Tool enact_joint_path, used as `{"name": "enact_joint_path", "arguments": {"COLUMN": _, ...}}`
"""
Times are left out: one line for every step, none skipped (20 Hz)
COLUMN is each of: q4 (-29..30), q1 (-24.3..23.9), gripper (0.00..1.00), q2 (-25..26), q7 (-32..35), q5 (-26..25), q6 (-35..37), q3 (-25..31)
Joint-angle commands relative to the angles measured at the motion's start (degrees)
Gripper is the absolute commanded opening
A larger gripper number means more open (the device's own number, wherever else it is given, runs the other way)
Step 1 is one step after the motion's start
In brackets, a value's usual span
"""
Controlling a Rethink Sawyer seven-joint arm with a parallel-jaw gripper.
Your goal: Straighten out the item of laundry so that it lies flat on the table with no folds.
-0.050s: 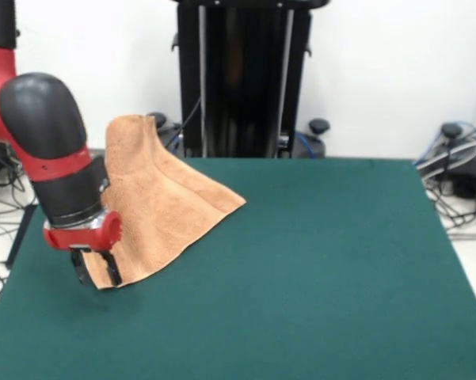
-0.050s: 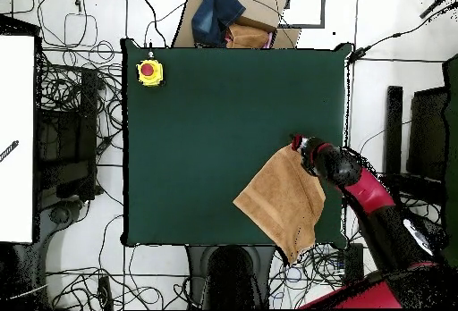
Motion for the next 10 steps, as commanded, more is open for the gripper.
{"name": "enact_joint_path", "arguments": {"q4": -6.90, "q1": -0.86, "gripper": 1.00, "q2": 5.46, "q7": -10.87, "q5": -3.44, "q6": 12.43, "q3": 1.40}}
{"name": "enact_joint_path", "arguments": {"q4": -6.57, "q1": -1.42, "gripper": 1.00, "q2": 6.12, "q7": -11.64, "q5": -3.92, "q6": 12.62, "q3": 1.84}}
{"name": "enact_joint_path", "arguments": {"q4": -5.63, "q1": -2.29, "gripper": 1.00, "q2": 6.58, "q7": -11.78, "q5": -4.53, "q6": 11.52, "q3": 2.29}}
{"name": "enact_joint_path", "arguments": {"q4": -5.32, "q1": -3.01, "gripper": 1.00, "q2": 7.49, "q7": -11.92, "q5": -4.99, "q6": 10.58, "q3": 2.70}}
{"name": "enact_joint_path", "arguments": {"q4": -5.92, "q1": -3.55, "gripper": 1.00, "q2": 8.84, "q7": -12.61, "q5": -5.24, "q6": 10.55, "q3": 3.32}}
{"name": "enact_joint_path", "arguments": {"q4": -6.95, "q1": -4.01, "gripper": 1.00, "q2": 10.37, "q7": -13.85, "q5": -5.46, "q6": 10.90, "q3": 4.22}}
{"name": "enact_joint_path", "arguments": {"q4": -7.57, "q1": -4.81, "gripper": 1.00, "q2": 12.04, "q7": -15.59, "q5": -5.72, "q6": 11.23, "q3": 5.53}}
{"name": "enact_joint_path", "arguments": {"q4": -7.76, "q1": -5.49, "gripper": 1.00, "q2": 13.23, "q7": -16.63, "q5": -5.72, "q6": 11.51, "q3": 6.49}}
{"name": "enact_joint_path", "arguments": {"q4": -7.96, "q1": -6.17, "gripper": 1.00, "q2": 14.41, "q7": -17.66, "q5": -5.73, "q6": 11.79, "q3": 7.46}}
{"name": "enact_joint_path", "arguments": {"q4": -7.49, "q1": -7.00, "gripper": 1.00, "q2": 15.08, "q7": -19.23, "q5": -5.99, "q6": 12.19, "q3": 8.51}}
